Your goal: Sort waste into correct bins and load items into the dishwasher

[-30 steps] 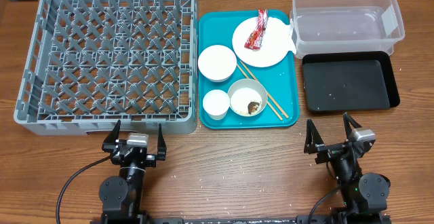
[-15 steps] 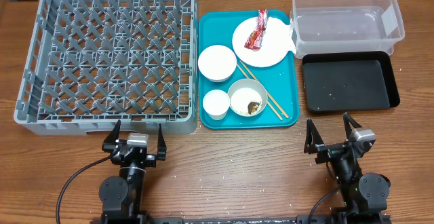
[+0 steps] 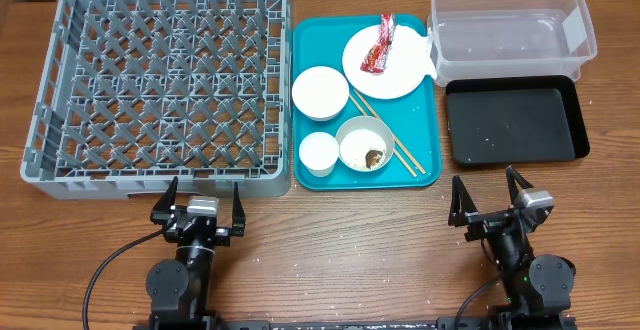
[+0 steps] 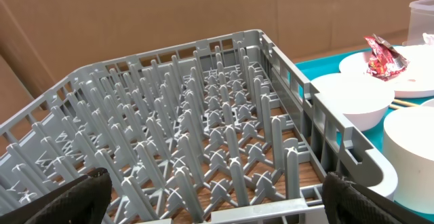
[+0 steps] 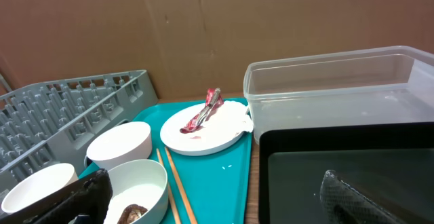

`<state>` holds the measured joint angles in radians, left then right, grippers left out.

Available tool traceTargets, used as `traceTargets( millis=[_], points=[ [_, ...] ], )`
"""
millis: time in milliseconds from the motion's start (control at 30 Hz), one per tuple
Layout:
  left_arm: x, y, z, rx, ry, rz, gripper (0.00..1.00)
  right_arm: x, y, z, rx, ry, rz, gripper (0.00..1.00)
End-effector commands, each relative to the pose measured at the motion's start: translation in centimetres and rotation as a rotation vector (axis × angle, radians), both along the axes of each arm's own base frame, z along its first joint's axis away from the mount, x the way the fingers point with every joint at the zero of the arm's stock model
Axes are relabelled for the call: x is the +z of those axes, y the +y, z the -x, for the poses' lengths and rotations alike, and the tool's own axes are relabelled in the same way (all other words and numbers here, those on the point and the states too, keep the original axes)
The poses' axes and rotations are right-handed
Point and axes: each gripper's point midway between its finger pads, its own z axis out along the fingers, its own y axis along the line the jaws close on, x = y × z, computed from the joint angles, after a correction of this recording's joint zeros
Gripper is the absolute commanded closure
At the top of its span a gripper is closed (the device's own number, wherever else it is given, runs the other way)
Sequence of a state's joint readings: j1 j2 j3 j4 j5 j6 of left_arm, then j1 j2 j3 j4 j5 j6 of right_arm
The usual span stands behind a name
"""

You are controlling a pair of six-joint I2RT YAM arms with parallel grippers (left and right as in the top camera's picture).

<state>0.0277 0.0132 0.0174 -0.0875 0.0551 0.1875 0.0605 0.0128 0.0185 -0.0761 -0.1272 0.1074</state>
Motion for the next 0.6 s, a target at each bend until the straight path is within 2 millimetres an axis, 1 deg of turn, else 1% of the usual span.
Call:
traceTargets(
  millis=[0,67,100,200,267,367,567],
  points=[
    [-0.2,0.0,0.0,0.002,-0.001,-0.015,0.0,-0.3,0.3,0.0,0.016,0.0,-0.002,0.0],
    [-0.2,0.0,0.0,0.002,-0.001,-0.015,0.0,-0.1,0.6,0.1,0.034,-0.001,-0.036,0.0],
    [-0.2,0.0,0.0,0.002,-0.001,-0.015,0.0,0.2,1.1,0.3,0.065,-0.003,-0.06,0.0],
    [-0.2,0.0,0.0,0.002,-0.001,-0.015,0.0,1.3,2.3,0.7,0.14,-0.043,-0.071,0.0],
    [-0.2,0.0,0.0,0.002,-0.001,-0.015,0.0,2.2,2.6,0.8,0.156,-0.08,-0.072,0.0],
    [-0.2,0.0,0.0,0.002,-0.001,-0.015,0.0,3.6,2.5,1.1,0.156,-0.117,-0.073,0.0],
    [-0.2,0.0,0.0,0.002,-0.001,-0.015,0.0,7.8,2.5,2.1,0.16,-0.206,-0.072,0.0]
  ],
)
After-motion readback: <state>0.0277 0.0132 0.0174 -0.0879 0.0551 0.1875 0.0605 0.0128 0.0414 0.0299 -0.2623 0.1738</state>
